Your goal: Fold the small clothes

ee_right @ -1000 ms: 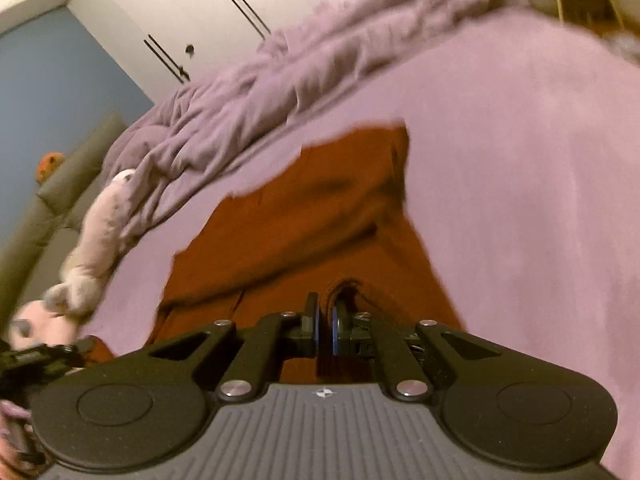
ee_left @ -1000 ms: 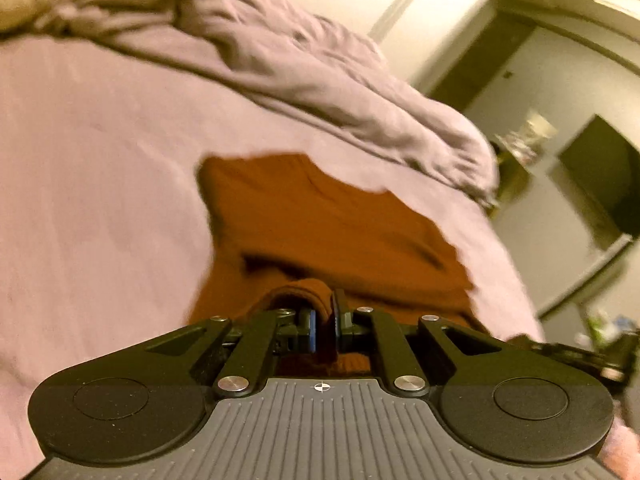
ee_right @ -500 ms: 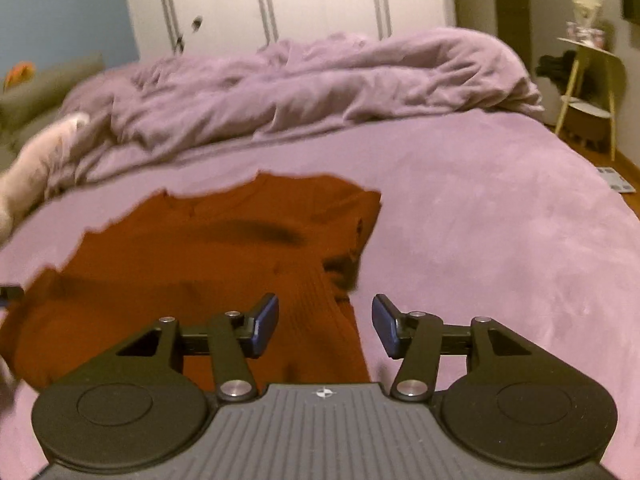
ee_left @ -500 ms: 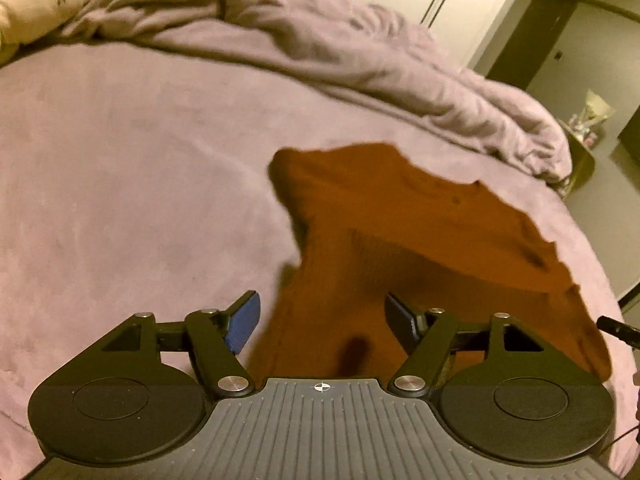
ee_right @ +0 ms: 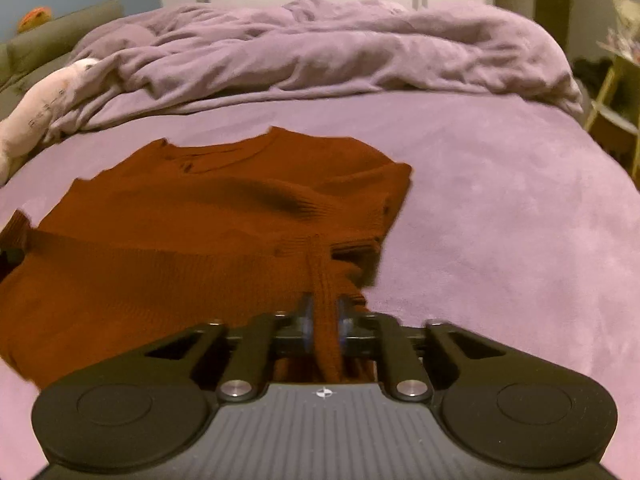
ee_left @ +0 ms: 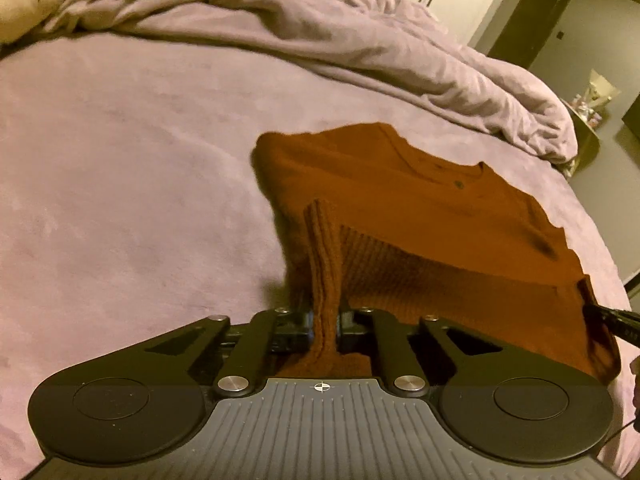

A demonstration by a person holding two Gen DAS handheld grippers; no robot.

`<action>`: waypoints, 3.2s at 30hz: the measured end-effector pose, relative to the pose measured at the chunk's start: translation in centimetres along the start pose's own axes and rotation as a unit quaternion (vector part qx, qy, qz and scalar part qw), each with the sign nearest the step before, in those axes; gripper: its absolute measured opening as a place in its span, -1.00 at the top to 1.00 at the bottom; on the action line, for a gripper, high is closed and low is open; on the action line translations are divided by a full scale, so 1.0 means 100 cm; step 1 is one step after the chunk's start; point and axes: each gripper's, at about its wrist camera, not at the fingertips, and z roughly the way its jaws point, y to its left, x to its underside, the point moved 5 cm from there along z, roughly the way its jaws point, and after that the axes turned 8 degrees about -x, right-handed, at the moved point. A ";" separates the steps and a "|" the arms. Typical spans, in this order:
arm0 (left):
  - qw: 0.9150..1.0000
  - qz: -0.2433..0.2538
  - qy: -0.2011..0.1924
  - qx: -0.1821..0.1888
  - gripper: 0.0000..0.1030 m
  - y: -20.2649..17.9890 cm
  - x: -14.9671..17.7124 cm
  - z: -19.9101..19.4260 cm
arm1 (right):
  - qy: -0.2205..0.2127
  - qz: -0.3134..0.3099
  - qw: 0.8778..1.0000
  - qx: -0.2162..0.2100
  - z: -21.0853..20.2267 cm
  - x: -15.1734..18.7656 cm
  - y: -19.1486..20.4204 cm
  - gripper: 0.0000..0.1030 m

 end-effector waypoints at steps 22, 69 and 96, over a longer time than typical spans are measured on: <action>0.989 0.001 -0.117 -0.092 0.83 -0.032 -0.134 0.049 | -0.104 -0.061 0.980 0.157 0.065 -0.139 0.005 0.90; 0.987 -0.077 -0.114 -0.089 -0.50 0.013 -0.033 0.020 | -0.077 -0.101 0.979 0.158 0.049 -0.024 0.033 0.52; 0.974 -0.206 0.029 0.086 0.17 0.030 -0.019 0.067 | -0.063 -0.059 0.996 0.035 0.040 -0.023 0.121 0.76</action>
